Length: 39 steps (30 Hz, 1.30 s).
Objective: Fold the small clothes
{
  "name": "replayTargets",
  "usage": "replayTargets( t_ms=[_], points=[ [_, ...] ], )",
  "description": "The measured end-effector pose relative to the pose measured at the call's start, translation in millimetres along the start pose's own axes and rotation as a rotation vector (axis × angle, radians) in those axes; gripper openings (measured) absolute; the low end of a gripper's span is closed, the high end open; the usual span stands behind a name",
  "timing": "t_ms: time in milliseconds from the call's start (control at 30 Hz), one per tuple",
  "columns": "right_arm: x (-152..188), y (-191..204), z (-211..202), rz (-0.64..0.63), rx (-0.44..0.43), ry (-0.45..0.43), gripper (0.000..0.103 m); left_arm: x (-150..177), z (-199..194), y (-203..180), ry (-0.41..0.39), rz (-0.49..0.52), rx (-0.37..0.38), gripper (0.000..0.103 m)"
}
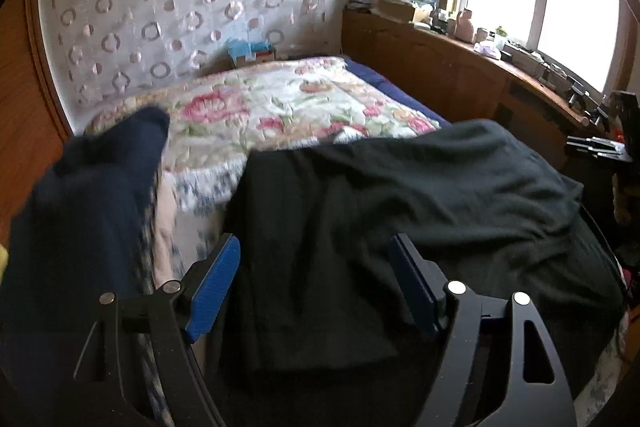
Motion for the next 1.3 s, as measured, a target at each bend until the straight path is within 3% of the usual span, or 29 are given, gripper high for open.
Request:
replayTargets(
  t_ms=[233, 400, 600, 833, 1000, 1100, 1233, 1300],
  points=[
    [31, -39, -15, 0.048, 0.087, 0.065, 0.048, 32, 0, -5, 0.05, -0.032, -0.005, 0.078],
    [34, -57, -17, 0.101, 0.076, 0.101, 0.048, 45, -1, -8, 0.078, -0.049, -0.022, 0.078],
    [27, -51, -8, 0.087, 0.072, 0.121, 0.048, 52, 10, -6, 0.13, -0.056, -0.082, 0.078],
    [26, -43, -3, 0.033, 0.078, 0.104, 0.023, 58, 20, 3, 0.164, -0.082, -0.103, 0.078],
    [30, -39, -1, -0.005, 0.088, 0.081, 0.009, 58, 22, 4, 0.162, -0.078, -0.105, 0.061],
    [29, -38, -5, -0.02, 0.078, 0.063, 0.008, 57, 21, 6, 0.159, -0.069, -0.109, 0.043],
    [21, -36, -16, -0.021, 0.062, 0.003, 0.007, 54, 19, 5, 0.154, -0.045, -0.111, 0.01],
    [17, -34, -22, -0.026, 0.062, -0.028, 0.007, 48, 13, 4, 0.127, -0.032, -0.116, 0.009]
  ],
)
Point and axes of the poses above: each gripper's, at about its wrist camera, not at the fingertips, and z roughly the way its jaws point, y to its left, x to its underside, the point moved 9 cm from there along z, roughly the way its jaws point, and after that the axes turned 10 degrees about z, right-handed, at the moved point
